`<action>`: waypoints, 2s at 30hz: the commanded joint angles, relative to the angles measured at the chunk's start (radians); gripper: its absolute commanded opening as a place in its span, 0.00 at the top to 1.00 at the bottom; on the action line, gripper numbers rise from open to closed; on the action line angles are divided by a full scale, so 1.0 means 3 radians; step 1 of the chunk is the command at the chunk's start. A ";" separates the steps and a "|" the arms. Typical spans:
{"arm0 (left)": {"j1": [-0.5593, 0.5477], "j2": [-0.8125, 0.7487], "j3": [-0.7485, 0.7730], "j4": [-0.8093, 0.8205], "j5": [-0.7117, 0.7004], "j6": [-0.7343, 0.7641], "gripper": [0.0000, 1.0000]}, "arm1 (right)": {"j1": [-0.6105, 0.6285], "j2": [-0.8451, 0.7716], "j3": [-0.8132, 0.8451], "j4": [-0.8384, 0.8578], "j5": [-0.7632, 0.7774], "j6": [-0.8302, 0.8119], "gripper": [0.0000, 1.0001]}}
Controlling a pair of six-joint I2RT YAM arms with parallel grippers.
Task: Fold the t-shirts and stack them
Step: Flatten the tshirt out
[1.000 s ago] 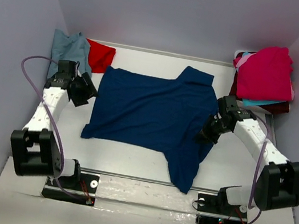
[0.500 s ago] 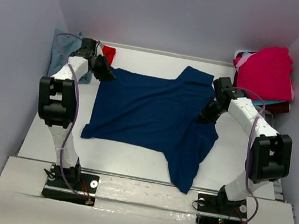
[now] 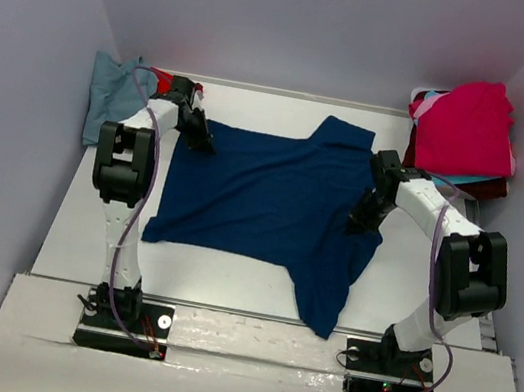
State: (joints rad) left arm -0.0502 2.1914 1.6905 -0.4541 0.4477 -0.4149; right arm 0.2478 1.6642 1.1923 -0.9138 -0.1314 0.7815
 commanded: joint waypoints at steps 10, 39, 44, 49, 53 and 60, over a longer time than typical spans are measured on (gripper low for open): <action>0.0162 -0.0192 -0.0220 -0.0163 -0.0536 -0.0039 0.86 | -0.0023 -0.0403 -0.0528 -0.0237 0.0039 -0.0120 0.93; 0.0290 -0.0013 0.0189 -0.0342 -0.0485 -0.0028 0.86 | -0.0023 0.0154 -0.0528 -0.0098 0.0305 -0.0079 0.93; 0.0321 0.0002 0.0220 -0.0358 -0.0480 -0.0008 0.86 | -0.0023 -0.0157 -0.0676 -0.0282 0.0423 0.0064 0.93; 0.0382 0.0023 0.0235 -0.0368 -0.0459 0.0002 0.86 | -0.0023 -0.0551 -0.0855 -0.0574 0.0704 0.0258 0.93; 0.0413 0.0043 0.0271 -0.0378 -0.0444 0.0007 0.86 | -0.0023 -0.0781 -0.0932 -0.0788 0.0786 0.0340 0.93; 0.0413 0.0064 0.0307 -0.0378 -0.0393 -0.0008 0.86 | -0.0023 -0.0900 -0.1004 -0.0651 0.0679 0.0295 0.93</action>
State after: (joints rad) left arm 0.0731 2.2135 1.7420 -0.5468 0.3065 -0.4271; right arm 0.2478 1.4040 0.8936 -1.1164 0.0635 0.8608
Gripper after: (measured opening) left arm 0.141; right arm 0.073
